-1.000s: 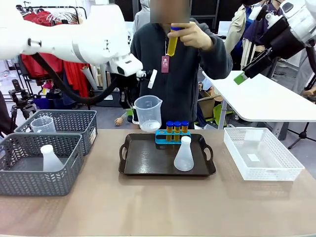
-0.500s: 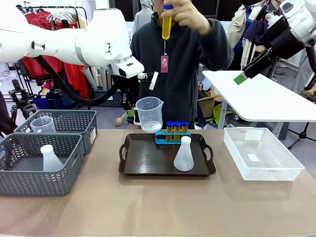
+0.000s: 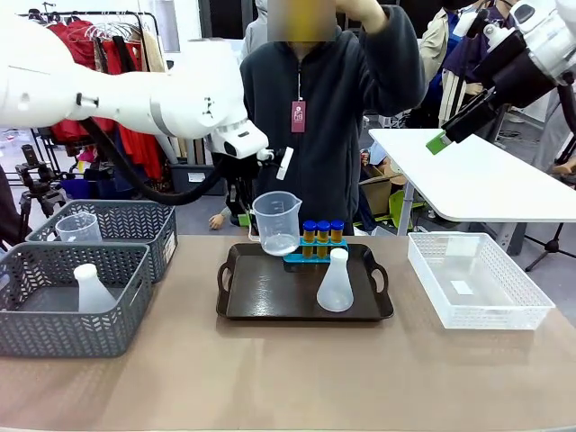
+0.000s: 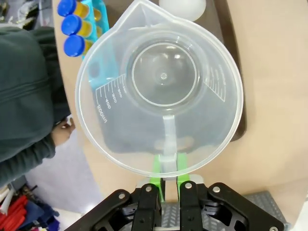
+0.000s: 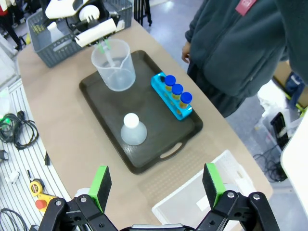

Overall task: Prepare the laboratory tools.
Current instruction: Pick up one Large Measuring Cup and place it on the Handle tray.

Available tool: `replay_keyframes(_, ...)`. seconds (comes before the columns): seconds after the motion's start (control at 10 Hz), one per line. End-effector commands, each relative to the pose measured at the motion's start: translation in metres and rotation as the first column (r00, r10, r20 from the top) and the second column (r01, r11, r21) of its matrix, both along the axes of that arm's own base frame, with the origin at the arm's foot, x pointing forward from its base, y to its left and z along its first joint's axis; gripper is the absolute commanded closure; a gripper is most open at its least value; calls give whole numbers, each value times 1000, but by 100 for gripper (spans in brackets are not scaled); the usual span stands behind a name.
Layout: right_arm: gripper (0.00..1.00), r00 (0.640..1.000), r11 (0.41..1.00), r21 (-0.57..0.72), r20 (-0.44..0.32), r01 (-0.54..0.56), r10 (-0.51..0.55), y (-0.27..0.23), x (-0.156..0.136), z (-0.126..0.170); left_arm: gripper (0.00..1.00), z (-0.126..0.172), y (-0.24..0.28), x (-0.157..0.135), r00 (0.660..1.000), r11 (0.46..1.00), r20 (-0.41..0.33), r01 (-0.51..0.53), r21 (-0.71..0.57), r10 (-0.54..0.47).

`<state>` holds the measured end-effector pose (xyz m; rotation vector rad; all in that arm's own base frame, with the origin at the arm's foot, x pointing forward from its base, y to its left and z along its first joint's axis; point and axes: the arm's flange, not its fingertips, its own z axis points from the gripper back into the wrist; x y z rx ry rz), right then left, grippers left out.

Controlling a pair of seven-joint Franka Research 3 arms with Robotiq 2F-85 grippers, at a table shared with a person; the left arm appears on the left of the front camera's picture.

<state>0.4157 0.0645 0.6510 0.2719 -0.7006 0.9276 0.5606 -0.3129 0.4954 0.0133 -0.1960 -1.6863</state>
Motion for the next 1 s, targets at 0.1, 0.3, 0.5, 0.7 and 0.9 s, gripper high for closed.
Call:
replay_keyframes(0.1,0,1000,1000,14,-1,-9,9,-1,0,1,100,-28,-8,13,999,998,-15,36,44,-35)
replay_keyframes(0.3,0,1000,1000,14,-1,-9,9,-1,0,1,100,-57,-10,16,997,997,-62,44,66,-40)
replay_keyframes(0.5,0,1000,1000,14,-1,-9,9,-1,0,1,100,-75,-9,18,996,996,-73,48,79,-42)
replay_keyframes(0.7,0,1000,1000,14,-1,-9,9,-1,0,1,100,-89,-9,20,995,995,-93,45,89,-37)
replay_keyframes(0.9,0,1000,1000,14,-1,-9,9,-1,0,1,100,-98,-9,23,994,994,-102,40,97,-30)
